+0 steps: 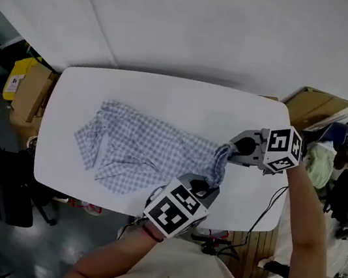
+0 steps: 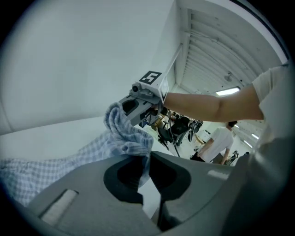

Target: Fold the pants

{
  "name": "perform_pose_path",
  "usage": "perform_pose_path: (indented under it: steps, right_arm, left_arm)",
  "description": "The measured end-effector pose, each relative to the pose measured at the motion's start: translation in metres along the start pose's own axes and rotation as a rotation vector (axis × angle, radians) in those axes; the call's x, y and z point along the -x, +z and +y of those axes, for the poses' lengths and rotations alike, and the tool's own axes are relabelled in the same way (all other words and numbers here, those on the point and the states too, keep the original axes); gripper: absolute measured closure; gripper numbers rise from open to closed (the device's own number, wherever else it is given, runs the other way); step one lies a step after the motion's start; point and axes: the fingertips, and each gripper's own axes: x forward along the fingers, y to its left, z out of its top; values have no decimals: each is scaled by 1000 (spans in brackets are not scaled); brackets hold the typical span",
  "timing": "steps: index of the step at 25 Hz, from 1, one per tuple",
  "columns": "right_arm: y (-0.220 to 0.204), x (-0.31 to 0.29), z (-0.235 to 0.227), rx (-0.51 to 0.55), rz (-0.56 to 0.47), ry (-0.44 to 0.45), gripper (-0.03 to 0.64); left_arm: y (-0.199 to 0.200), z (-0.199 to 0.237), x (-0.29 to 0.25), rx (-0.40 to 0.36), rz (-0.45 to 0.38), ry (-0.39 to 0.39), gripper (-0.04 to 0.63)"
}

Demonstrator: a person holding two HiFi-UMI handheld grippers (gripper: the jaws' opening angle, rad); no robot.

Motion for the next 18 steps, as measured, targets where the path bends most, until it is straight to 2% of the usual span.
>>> perform_pose_path:
  steps: [5, 9, 14, 18]
  right_arm:
    - [-87, 38, 3, -65, 78, -109, 583]
    - [-159, 50, 6, -98, 181, -182, 583]
    - [-219, 56, 11, -102, 276, -239, 580]
    - [-250, 66, 12, -94, 337, -262, 498]
  left_arm:
    - [-7, -38, -96, -24, 81, -56, 566]
    - [-24, -61, -164, 15, 144, -105, 566]
    - [-44, -80, -222, 13, 202, -115, 566]
    - [-59, -92, -251, -41, 255, -133, 566]
